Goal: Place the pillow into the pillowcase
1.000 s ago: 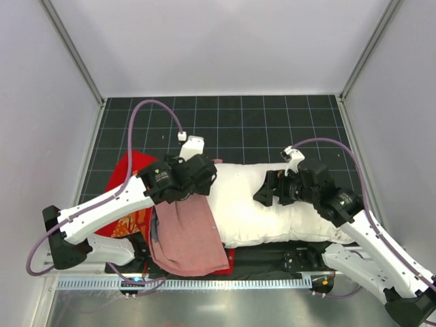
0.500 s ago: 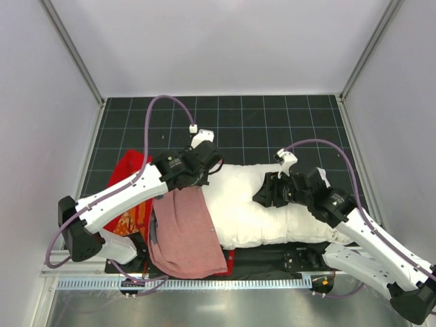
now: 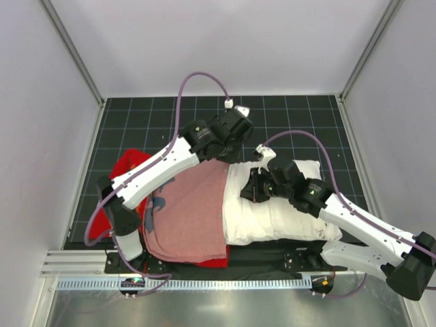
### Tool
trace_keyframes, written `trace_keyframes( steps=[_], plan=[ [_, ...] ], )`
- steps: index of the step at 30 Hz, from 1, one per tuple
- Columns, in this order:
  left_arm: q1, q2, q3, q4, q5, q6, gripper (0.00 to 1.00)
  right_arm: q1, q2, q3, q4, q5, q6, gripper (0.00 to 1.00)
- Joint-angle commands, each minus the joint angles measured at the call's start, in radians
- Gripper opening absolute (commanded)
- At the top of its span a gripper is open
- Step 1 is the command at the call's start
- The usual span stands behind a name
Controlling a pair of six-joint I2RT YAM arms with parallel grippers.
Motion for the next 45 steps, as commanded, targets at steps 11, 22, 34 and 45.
trace_keyframes(
  steps=[11, 22, 34, 45],
  plan=[
    [-0.05, 0.018, 0.367, 0.258, 0.24, 0.032, 0.0, 0.029, -0.105, 0.268, 0.138, 0.127, -0.003, 0.04],
    [-0.05, -0.047, -0.008, 0.38, 0.266, 0.029, 0.0, 0.029, -0.189, -0.146, 0.261, 0.151, 0.081, 0.04],
    [-0.05, -0.136, -0.109, 0.424, 0.265, 0.032, 0.0, 0.025, -0.307, -0.137, 0.201, 0.272, 0.133, 0.55],
    [-0.05, -0.257, -0.166, 0.415, 0.211, 0.044, 0.0, 0.002, -0.298, -0.057, 0.221, 0.314, 0.165, 0.54]
  ],
)
